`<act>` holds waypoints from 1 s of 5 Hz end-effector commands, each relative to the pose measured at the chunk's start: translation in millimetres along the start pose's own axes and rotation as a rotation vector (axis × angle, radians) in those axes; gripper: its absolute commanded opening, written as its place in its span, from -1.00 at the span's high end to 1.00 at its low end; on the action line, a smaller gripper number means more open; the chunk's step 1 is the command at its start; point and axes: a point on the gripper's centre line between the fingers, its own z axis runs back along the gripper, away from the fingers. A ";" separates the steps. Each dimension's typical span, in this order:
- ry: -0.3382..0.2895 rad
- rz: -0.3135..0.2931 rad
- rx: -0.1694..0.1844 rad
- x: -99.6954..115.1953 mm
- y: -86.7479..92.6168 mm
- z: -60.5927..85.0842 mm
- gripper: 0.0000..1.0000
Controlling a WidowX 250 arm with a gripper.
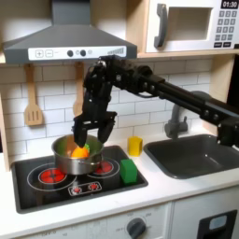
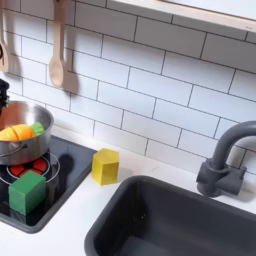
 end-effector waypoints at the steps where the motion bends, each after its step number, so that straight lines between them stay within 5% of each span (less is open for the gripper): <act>1: 0.007 -0.101 0.004 20.7 3.5 -14.9 -1.00; 3: -0.007 -0.205 -0.056 32.6 3.0 -20.1 -1.00; 5: 0.014 -0.400 -0.087 36.0 4.0 -29.4 -1.00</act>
